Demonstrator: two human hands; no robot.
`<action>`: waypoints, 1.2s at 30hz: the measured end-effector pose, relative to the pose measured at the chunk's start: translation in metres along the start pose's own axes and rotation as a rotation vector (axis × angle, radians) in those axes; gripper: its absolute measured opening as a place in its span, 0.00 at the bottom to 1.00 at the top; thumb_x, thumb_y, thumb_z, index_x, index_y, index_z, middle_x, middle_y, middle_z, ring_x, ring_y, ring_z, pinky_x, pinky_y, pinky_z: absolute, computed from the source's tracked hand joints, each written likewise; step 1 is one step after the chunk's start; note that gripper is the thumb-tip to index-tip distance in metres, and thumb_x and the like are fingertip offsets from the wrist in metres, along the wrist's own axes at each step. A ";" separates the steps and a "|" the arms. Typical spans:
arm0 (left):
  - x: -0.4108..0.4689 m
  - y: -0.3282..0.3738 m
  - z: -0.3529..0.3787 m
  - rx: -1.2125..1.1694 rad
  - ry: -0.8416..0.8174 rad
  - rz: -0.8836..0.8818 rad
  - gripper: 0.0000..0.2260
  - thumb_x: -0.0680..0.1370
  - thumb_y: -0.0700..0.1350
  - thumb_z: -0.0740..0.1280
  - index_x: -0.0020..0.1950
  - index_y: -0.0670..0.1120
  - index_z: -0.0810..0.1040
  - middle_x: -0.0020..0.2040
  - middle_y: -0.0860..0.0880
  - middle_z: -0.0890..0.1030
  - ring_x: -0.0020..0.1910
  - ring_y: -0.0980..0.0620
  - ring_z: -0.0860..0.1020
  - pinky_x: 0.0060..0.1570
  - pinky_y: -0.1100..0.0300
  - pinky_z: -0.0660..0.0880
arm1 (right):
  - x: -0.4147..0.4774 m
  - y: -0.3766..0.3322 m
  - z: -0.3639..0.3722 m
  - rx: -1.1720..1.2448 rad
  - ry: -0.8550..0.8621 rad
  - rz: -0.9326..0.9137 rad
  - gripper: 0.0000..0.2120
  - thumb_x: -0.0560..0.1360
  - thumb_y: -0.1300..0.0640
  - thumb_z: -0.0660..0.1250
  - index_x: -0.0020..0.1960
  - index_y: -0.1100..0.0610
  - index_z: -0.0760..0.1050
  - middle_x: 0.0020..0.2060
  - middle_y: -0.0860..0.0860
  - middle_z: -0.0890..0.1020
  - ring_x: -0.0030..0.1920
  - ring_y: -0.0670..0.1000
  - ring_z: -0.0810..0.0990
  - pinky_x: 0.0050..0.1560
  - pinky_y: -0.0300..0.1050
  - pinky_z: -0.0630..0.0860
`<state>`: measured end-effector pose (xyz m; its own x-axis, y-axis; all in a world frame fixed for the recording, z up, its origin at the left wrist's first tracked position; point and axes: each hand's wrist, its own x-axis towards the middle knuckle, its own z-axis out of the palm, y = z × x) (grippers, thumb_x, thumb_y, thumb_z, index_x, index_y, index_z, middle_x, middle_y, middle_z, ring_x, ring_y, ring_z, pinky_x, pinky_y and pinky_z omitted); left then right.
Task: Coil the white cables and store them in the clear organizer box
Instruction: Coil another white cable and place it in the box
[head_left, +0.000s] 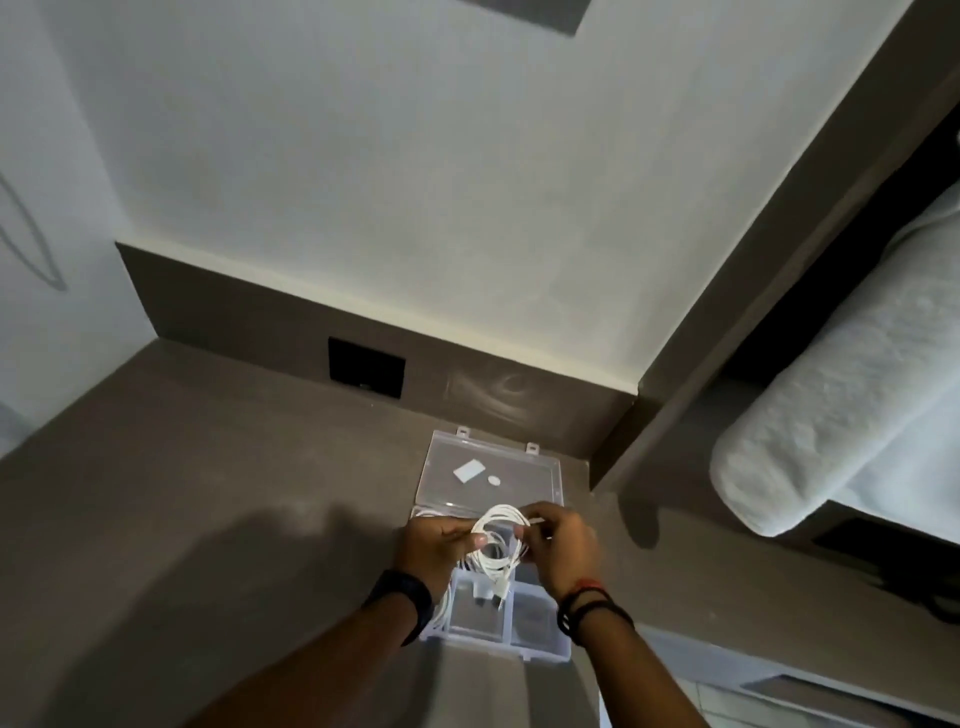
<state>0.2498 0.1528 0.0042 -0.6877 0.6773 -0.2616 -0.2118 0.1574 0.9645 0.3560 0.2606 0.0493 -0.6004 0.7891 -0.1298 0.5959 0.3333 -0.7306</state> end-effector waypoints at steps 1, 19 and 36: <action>0.000 -0.009 0.001 0.051 -0.004 0.029 0.13 0.67 0.30 0.72 0.34 0.49 0.85 0.28 0.59 0.83 0.31 0.62 0.79 0.37 0.68 0.76 | -0.002 0.009 0.006 -0.001 0.007 0.001 0.14 0.71 0.71 0.66 0.40 0.53 0.80 0.32 0.49 0.82 0.35 0.51 0.83 0.31 0.30 0.77; -0.003 -0.032 -0.010 1.115 -0.159 0.397 0.23 0.62 0.46 0.77 0.55 0.56 0.79 0.53 0.50 0.80 0.57 0.45 0.74 0.56 0.54 0.68 | -0.023 0.059 0.052 -0.339 0.017 -0.095 0.09 0.75 0.56 0.66 0.54 0.51 0.81 0.47 0.55 0.81 0.50 0.54 0.76 0.51 0.43 0.73; -0.003 -0.023 -0.023 1.591 -0.535 0.842 0.13 0.55 0.61 0.75 0.33 0.56 0.82 0.34 0.58 0.80 0.37 0.54 0.78 0.34 0.62 0.75 | -0.045 0.053 0.057 -0.801 -0.069 -0.455 0.15 0.49 0.58 0.84 0.32 0.53 0.82 0.30 0.51 0.81 0.33 0.52 0.79 0.31 0.43 0.77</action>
<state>0.2406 0.1308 -0.0178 0.0729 0.9969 -0.0290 0.9970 -0.0722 0.0271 0.3844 0.2130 -0.0216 -0.8821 0.4711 -0.0022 0.4708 0.8812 -0.0423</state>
